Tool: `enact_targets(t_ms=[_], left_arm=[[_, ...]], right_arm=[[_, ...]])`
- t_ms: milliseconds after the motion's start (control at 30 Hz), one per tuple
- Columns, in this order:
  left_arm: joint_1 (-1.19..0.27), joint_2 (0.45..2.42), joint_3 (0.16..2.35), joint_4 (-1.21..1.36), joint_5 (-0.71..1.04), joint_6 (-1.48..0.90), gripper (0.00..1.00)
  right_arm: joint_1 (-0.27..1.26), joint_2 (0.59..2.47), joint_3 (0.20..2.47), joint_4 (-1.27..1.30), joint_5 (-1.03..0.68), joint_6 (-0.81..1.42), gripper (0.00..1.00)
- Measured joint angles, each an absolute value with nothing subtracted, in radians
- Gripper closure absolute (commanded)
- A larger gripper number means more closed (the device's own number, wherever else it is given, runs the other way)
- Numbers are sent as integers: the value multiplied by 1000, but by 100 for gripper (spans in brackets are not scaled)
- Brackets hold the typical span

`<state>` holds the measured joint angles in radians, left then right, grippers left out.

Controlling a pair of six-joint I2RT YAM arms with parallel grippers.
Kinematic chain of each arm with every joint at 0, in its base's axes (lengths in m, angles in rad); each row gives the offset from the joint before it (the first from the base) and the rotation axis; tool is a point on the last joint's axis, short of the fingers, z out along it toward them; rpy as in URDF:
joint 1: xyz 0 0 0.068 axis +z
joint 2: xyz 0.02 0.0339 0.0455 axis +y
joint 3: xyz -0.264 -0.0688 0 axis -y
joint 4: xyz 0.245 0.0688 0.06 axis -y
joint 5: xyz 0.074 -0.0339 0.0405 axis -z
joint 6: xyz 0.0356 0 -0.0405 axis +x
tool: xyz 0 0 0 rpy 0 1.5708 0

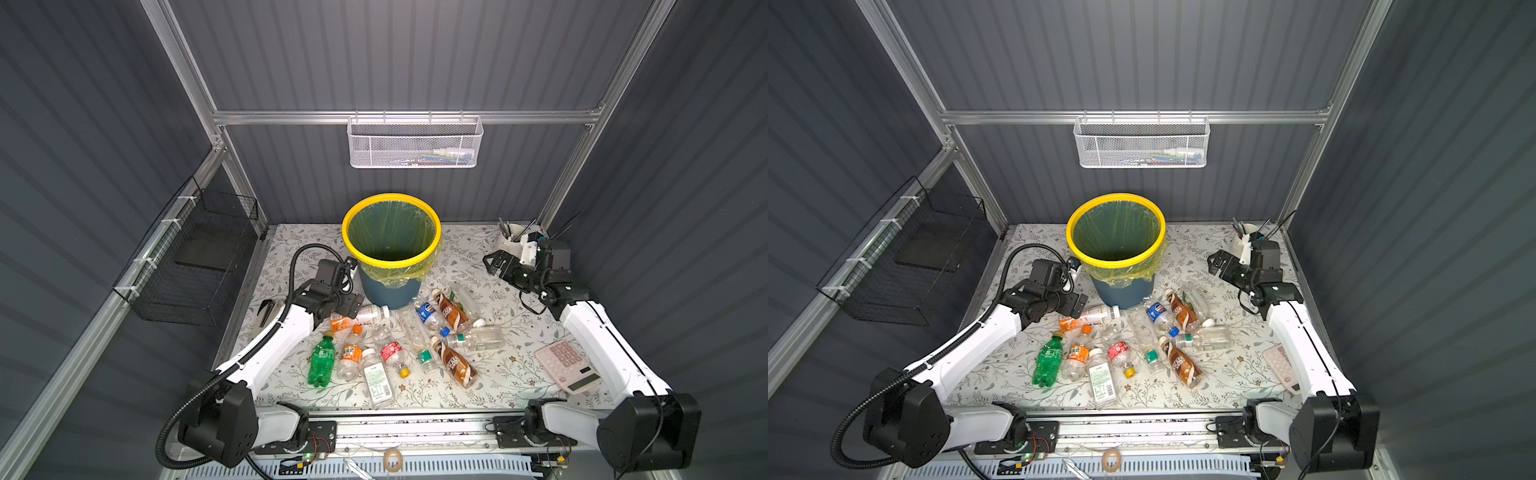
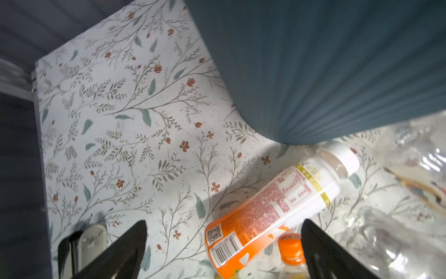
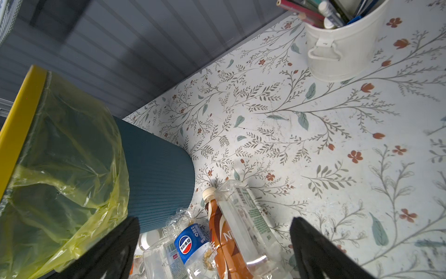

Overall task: Throw the plastic bottles in the bin
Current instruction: 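Draw the right arm back while the left gripper reaches toward the white-capped bottle, then grasp the white-capped orange-label bottle beside the bin with the left gripper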

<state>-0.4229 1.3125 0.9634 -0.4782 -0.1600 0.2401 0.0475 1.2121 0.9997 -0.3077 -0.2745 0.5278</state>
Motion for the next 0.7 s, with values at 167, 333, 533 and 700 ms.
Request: enact_targets(t_ms=[167,333,533,700], left_arm=[[-425,1338,951,-515,-107,389,2],[-425,1364,948,-516,-73,450,10],[-425,1474,948,-513,-47,469,21],[-425,1516,948,-512,-39,476,22]], right_arm=[[41,1226,1000,-303,-288,533,1],[32,1226,1000,-300,-293,535,1],[11,1228,1000,-300,-310,535,1],[-4,1229,997,-299,-315,535,1]])
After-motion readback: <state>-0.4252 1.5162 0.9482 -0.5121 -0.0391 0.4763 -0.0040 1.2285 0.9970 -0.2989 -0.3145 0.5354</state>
